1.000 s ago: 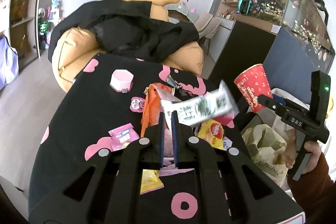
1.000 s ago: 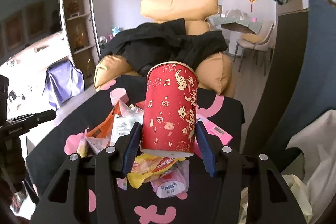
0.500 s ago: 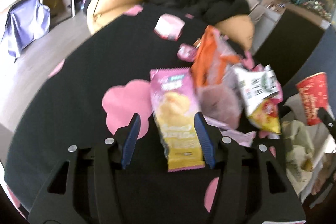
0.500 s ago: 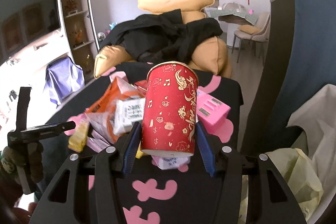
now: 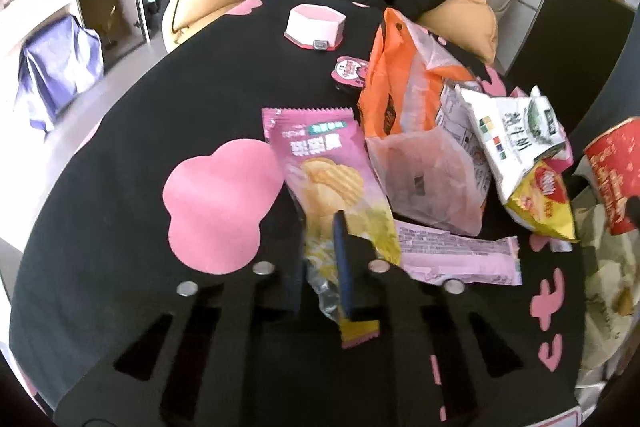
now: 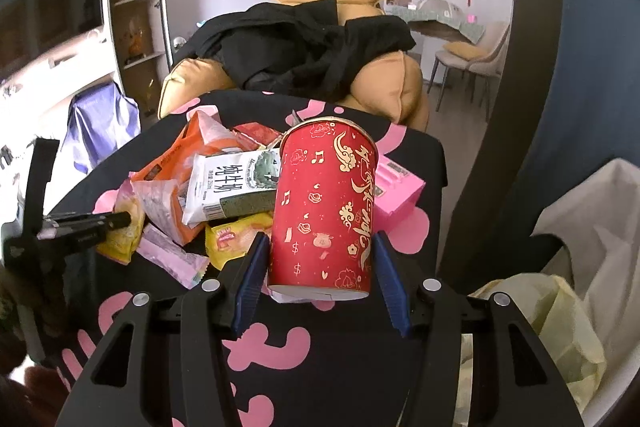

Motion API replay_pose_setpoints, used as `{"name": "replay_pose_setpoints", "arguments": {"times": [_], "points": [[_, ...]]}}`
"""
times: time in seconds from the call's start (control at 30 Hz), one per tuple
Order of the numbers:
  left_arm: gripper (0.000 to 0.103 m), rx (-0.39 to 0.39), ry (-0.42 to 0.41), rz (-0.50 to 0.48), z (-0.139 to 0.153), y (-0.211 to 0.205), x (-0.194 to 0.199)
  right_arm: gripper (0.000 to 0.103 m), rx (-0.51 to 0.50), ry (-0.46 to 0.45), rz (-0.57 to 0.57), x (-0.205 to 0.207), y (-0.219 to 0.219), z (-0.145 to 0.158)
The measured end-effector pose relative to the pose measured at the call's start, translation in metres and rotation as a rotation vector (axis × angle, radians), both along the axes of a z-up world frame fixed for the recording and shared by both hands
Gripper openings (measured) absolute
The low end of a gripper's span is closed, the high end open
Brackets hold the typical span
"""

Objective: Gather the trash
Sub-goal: 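Carry the red paper cup to the bin and release it with the right tool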

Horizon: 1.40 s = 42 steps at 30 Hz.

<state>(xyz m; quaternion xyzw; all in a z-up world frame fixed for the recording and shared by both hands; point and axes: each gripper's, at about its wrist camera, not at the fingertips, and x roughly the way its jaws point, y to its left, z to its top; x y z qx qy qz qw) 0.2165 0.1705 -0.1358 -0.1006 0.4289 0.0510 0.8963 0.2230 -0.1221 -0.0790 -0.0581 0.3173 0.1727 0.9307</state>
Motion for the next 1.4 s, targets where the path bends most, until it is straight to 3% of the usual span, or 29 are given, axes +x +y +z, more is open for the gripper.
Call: {"name": "replay_pose_setpoints", "arguments": {"times": [0.27, 0.47, 0.77, 0.97, 1.17, 1.27, 1.4], "points": [[0.003, -0.084, -0.125, -0.012, 0.040, 0.012, -0.018, 0.050, 0.044, 0.012, -0.012, -0.003, -0.009, 0.006], [0.001, -0.147, -0.223, -0.038, 0.074, 0.017, -0.034, 0.050, 0.059, -0.032, -0.022, -0.014, -0.020, 0.021], [0.001, -0.147, -0.288, -0.129, 0.108, -0.019, -0.041, 0.050, 0.098, -0.059, -0.053, -0.024, -0.048, 0.028], [0.001, -0.182, -0.323, -0.263, 0.140, -0.069, -0.032, 0.050, 0.107, -0.122, -0.112, -0.041, -0.087, 0.050], [0.001, -0.223, -0.360, -0.484, 0.171, -0.161, -0.020, 0.050, 0.073, -0.206, -0.244, -0.064, -0.155, 0.077], [0.001, -0.278, -0.357, -0.571, 0.172, -0.211, -0.012, 0.050, 0.054, -0.242, -0.335, -0.077, -0.197, 0.085], [0.001, -0.379, -0.328, -0.626, 0.147, -0.272, -0.001, 0.050, 0.030, -0.270, -0.428, -0.091, -0.237, 0.085]]}}
